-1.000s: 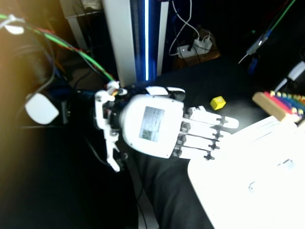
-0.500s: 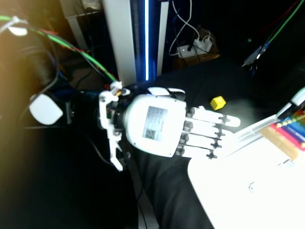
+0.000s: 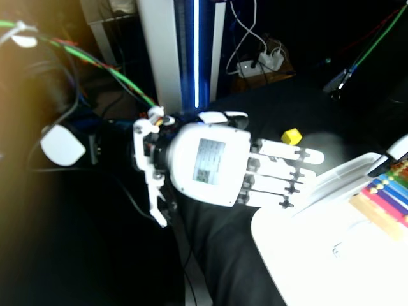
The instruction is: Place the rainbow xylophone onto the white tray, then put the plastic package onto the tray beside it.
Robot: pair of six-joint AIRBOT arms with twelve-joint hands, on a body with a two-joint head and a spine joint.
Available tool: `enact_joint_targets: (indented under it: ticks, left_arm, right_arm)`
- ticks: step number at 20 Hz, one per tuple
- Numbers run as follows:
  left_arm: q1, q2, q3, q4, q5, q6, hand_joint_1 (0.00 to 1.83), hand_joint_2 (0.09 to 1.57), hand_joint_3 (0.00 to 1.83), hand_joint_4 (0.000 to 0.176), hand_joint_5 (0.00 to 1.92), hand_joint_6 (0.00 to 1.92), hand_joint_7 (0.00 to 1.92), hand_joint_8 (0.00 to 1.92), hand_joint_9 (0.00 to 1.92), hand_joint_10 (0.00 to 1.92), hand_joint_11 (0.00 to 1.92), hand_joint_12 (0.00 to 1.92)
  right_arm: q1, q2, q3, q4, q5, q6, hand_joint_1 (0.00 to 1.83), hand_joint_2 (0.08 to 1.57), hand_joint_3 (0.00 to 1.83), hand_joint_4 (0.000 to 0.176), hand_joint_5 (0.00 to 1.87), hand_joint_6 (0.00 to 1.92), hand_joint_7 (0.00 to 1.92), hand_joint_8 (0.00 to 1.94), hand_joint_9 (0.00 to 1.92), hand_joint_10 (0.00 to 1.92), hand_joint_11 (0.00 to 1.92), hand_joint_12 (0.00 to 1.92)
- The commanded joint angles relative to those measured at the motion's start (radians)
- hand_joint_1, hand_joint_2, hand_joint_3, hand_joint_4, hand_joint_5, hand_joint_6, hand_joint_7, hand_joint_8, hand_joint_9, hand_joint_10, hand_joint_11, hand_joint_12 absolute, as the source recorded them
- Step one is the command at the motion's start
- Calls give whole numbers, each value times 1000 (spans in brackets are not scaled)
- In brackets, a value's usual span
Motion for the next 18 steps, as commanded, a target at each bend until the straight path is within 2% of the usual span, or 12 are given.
enact_joint_targets:
  ticks: [1, 3, 5, 7, 9, 10, 11, 12, 13, 14, 15, 18]
  left_arm:
    - [-7, -7, 18, -36, -42, -1, 1419, 970, 0, 0, 481, 964, 554, 875, 536, 1025, 360, 1248]
    - [7, -27, 53, -80, -54, -1, 1425, 1001, 2, 0, 495, 859, 586, 661, 535, 839, 338, 1223]
    - [12, -36, 72, -93, -54, -1, 1522, 1008, 0, 0, 552, 676, 587, 477, 474, 873, 256, 1388]
    - [22, -49, 91, -105, -52, -1, 1500, 997, 0, 0, 593, 577, 626, 442, 498, 896, 283, 1410]
    - [39, -66, 114, -137, -62, -1, 1438, 1011, 0, 0, 689, 419, 694, 401, 552, 807, 281, 1279]
    - [51, -80, 127, -157, -71, -1, 1413, 1034, 7, 0, 712, 386, 727, 370, 592, 677, 334, 1037]
    - [57, -86, 132, -159, -74, -1, 1413, 1034, 7, 0, 712, 386, 727, 370, 592, 677, 334, 1037]
    - [61, -91, 135, -159, -76, -1, 1355, 1065, 9, 0, 704, 379, 764, 308, 676, 488, 390, 840]
    - [64, -96, 138, -159, -78, -1, 1355, 1065, 9, 0, 704, 379, 764, 308, 676, 488, 390, 840]
    - [66, -100, 141, -159, -80, -1, 1501, 1049, 1, 0, 736, 320, 805, 259, 742, 388, 460, 713]
    - [68, -105, 144, -159, -81, -1, 1521, 1050, 0, 0, 747, 162, 824, 112, 809, 164, 501, 617]
    - [71, -109, 146, -159, -84, 0, 1451, 1046, 1, 0, 745, 50, 799, 17, 791, 32, 496, 581]
  right_arm:
    - [20, -7, -3, 61, 101, 8, 736, 796, 0, 25, 215, 0, 335, 0, 370, 4, 369, 0]
    - [29, -10, -5, 51, 103, 8, 700, 794, 0, 17, 213, 1, 340, 3, 369, 2, 373, 3]
    - [35, -13, -6, 45, 103, 8, 749, 800, 0, 30, 219, 2, 344, 3, 374, 3, 379, 5]
    - [41, -15, -6, 38, 103, 8, 763, 800, 0, 39, 218, 2, 334, 0, 368, 0, 371, 2]
    - [42, -16, -7, 36, 104, 8, 737, 775, 0, 45, 224, 3, 338, 2, 381, 5, 376, 3]
    - [43, -16, -8, 34, 104, 8, 759, 780, 0, 51, 229, 4, 341, 2, 389, 6, 385, 7]
    - [43, -16, -8, 34, 105, 8, 759, 780, 0, 51, 229, 4, 341, 2, 389, 6, 385, 7]
    - [43, -16, -8, 34, 106, 8, 761, 780, 0, 64, 235, 6, 343, 3, 392, 7, 400, 12]
    - [43, -16, -8, 33, 106, 8, 761, 780, 0, 64, 235, 6, 343, 3, 392, 7, 400, 12]
    - [44, -16, -8, 33, 107, 9, 768, 785, 0, 65, 237, 6, 346, 3, 389, 4, 400, 12]
    - [44, -16, -8, 33, 108, 9, 764, 774, 0, 65, 238, 5, 346, 3, 390, 4, 407, 14]
    - [45, -16, -8, 31, 109, 9, 731, 764, 0, 66, 232, 2, 343, 1, 386, 2, 397, 8]
